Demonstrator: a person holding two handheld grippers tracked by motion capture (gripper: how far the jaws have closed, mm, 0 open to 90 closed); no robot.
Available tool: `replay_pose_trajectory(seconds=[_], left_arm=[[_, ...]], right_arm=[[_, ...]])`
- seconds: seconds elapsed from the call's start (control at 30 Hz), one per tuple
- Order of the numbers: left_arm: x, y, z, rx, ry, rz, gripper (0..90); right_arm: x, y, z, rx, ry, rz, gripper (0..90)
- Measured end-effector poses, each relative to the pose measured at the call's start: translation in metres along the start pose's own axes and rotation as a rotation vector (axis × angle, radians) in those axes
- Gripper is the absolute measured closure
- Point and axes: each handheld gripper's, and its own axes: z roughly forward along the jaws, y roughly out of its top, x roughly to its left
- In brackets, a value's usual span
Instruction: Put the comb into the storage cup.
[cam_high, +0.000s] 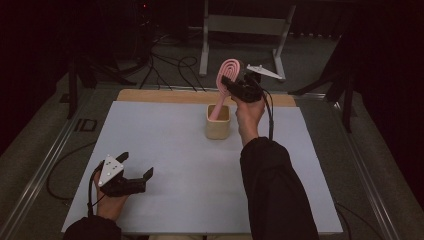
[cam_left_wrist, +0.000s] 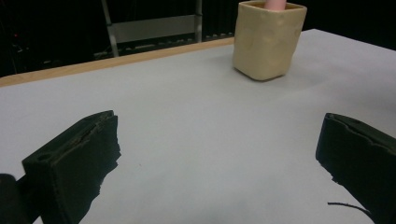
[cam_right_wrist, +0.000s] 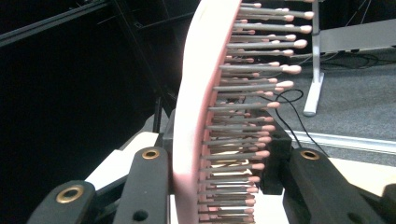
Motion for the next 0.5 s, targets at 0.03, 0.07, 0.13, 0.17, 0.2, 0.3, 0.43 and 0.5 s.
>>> replay_pose_trajectory(seconds=[0.03, 0.07, 0.13, 0.17, 0.2, 0.3, 0.43, 0.5], left_arm=[[-0.0001, -0.0001, 0.0001, 0.0, 0.0, -0.001, 0.2], [-0.0001, -0.0001, 0.0001, 0.0, 0.0, -0.001, 0.2], [-0.0001, -0.0001, 0.0002, 0.0, 0.0, -0.001, 0.2], [-0.0001, -0.0002, 0.0003, 0.0, 0.0, -0.001, 0.2], [-0.0001, -0.0002, 0.0003, 0.0, 0.0, -0.001, 0.2], [-0.0001, -0.0002, 0.0002, 0.0, 0.0, -0.001, 0.2], [-0.0001, -0.0002, 0.0002, 0.0, 0.0, -0.002, 0.2], [-0.0002, -0.0001, 0.0001, 0.001, 0.0, 0.001, 0.2]], right_arm=[[0.0001, -0.0002, 0.0002, 0.002, 0.0, 0.002, 63.4], [0.0001, -0.0005, 0.0003, 0.004, -0.001, -0.001, 63.4], [-0.0001, -0.0013, 0.0008, 0.006, 0.0, 0.001, 63.4], [-0.0002, -0.0018, 0.0011, 0.005, 0.001, 0.002, 63.4], [-0.0003, -0.0023, 0.0013, 0.007, 0.001, 0.002, 63.4], [-0.0008, -0.0039, 0.002, 0.008, -0.003, 0.005, 63.4], [-0.0018, -0.0058, 0.0025, 0.011, -0.003, 0.006, 63.4], [-0.0018, -0.0066, 0.0028, 0.012, -0.004, 0.006, 63.4]])
